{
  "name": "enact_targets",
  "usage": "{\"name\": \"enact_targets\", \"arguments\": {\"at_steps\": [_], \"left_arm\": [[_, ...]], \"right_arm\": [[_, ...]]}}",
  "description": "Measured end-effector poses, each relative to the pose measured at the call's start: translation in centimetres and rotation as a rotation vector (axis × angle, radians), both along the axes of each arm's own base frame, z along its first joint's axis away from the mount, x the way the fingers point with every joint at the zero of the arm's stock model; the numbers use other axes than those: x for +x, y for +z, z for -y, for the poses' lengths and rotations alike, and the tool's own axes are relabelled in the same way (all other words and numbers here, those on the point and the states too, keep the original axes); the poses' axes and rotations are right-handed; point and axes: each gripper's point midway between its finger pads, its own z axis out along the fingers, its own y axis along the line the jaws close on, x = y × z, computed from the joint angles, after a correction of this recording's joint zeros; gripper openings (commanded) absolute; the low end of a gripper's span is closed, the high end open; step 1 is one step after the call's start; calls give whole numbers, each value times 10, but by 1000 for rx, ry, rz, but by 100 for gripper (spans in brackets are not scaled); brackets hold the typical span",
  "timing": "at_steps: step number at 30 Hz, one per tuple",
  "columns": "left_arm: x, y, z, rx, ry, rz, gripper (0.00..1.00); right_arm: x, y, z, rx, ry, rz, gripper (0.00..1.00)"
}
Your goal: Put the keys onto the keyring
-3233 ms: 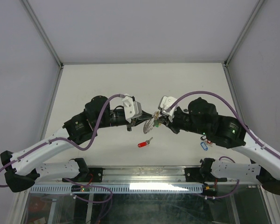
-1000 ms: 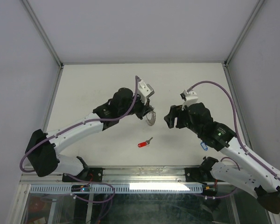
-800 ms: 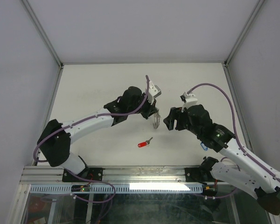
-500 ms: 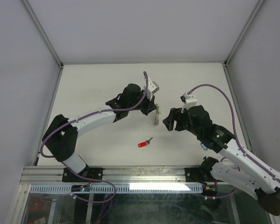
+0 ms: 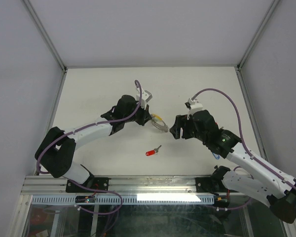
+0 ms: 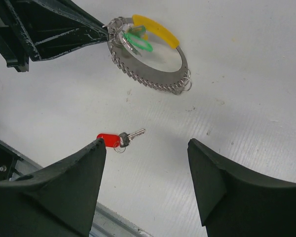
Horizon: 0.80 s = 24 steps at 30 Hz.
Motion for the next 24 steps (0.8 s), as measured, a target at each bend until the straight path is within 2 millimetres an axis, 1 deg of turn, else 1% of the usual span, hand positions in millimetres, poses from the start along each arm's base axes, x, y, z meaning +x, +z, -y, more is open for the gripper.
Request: {"name": "enact_targets", "arguments": {"at_steps": [6,11,16,18,22,24], "left_arm": [[-7,-30,-21,40,72,-67,0],[-12,-50,-40,58,145,-117,9],[-13,-57,-55,47,208,-134,18],[-12,-60,-59,44,232,-140,23],[-13,-66,-69,40,272,-159,33],[-13,-66,-76,34,298,-160,38]], "right_arm": [[1,-9,-2,-18,3,-22,70],[1,-20,-5,-37,9,-57,70],[0,-25,-6,-44,12,-78,71],[0,-27,-7,-45,11,-86,72],[1,-32,-8,-51,3,-107,79],[1,-38,-9,-62,-3,-128,85]]}}
